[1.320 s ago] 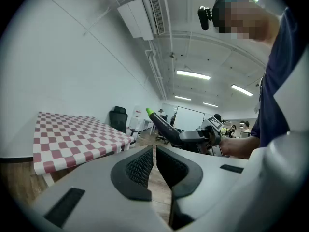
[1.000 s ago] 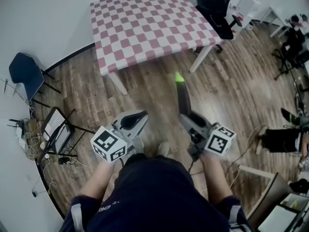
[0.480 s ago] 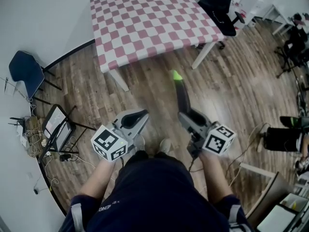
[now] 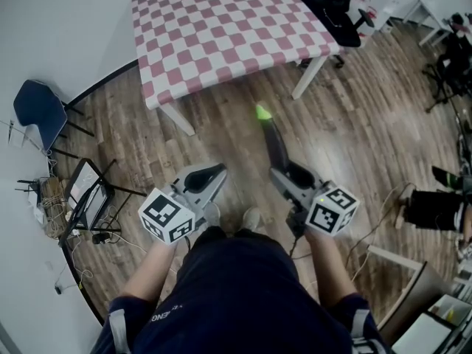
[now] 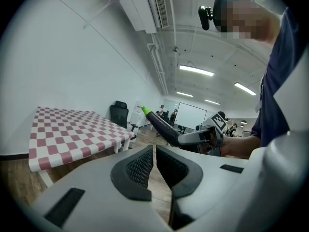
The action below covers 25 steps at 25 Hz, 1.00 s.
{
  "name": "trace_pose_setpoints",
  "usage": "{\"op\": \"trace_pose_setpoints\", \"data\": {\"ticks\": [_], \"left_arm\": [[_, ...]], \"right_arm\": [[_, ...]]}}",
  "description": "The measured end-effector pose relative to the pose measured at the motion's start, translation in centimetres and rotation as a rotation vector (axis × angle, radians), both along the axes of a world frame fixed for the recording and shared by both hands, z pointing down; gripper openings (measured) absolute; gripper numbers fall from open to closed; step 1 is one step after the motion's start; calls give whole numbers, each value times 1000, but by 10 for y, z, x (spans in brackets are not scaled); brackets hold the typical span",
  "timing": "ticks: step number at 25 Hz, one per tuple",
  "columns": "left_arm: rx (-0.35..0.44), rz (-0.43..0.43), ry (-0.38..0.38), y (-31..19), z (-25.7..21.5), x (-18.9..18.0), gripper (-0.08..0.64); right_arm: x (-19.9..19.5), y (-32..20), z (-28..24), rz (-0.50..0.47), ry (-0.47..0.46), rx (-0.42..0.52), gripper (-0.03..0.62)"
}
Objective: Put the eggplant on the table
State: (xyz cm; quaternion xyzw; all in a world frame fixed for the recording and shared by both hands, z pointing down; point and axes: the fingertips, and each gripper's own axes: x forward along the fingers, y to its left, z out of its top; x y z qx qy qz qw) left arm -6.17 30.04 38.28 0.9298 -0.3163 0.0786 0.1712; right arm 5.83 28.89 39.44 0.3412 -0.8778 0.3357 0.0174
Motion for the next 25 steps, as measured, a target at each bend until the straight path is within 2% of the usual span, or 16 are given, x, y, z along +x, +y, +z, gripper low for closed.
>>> {"op": "trace_pose_setpoints", "data": {"ticks": [11, 16, 25], "left_arm": [[36, -23, -25, -29, -10, 58, 41], [45, -20, -44, -51, -12, 71, 41], [50, 4, -19, -104, 3, 76, 41]], "right_arm": [[71, -31, -2, -1, 69, 57, 201], [91, -52, -2, 13, 95, 86, 201], [110, -98, 13, 64, 130, 77, 201]]}}
